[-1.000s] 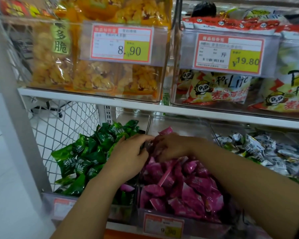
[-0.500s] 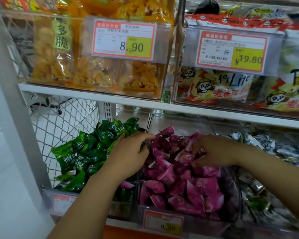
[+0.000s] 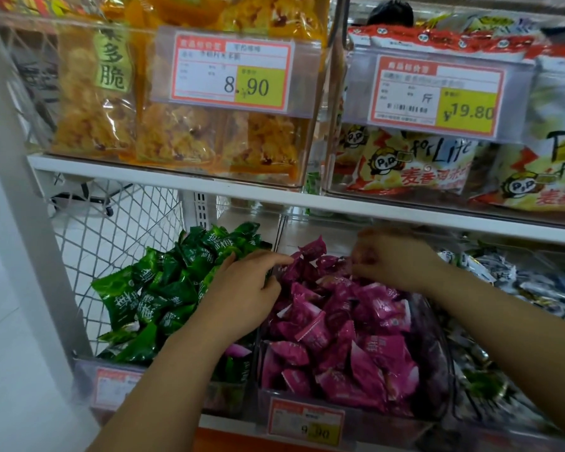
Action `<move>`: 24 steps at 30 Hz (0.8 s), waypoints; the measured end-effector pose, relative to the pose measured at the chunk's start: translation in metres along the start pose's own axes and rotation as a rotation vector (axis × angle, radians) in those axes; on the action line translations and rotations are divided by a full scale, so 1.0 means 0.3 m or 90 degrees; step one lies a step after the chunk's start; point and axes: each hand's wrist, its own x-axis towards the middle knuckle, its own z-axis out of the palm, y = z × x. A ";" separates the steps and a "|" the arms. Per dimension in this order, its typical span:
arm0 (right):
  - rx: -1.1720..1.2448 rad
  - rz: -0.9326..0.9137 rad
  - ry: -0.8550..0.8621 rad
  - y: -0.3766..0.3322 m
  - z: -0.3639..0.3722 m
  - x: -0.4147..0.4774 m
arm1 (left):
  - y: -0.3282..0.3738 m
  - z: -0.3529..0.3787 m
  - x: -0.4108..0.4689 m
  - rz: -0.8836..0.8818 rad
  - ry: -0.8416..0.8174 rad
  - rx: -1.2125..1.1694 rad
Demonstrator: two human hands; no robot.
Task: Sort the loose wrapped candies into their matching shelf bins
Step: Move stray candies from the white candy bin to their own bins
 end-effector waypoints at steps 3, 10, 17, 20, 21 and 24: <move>0.165 -0.014 -0.034 -0.067 0.019 0.090 | -0.005 -0.001 0.001 0.002 0.000 -0.011; 0.189 0.019 -0.295 -0.105 0.132 0.237 | -0.024 0.001 0.007 0.014 0.006 -0.029; 0.126 0.030 -0.374 -0.114 0.133 0.239 | -0.023 0.000 0.013 0.020 0.008 -0.008; 0.197 0.020 -0.377 -0.122 0.152 0.230 | -0.020 -0.001 0.012 0.018 0.005 -0.004; 0.211 0.017 -0.379 -0.120 0.151 0.226 | -0.019 -0.001 0.011 0.017 0.004 0.000; 0.171 0.012 -0.413 -0.117 0.131 0.217 | -0.018 -0.002 0.009 0.015 0.004 0.000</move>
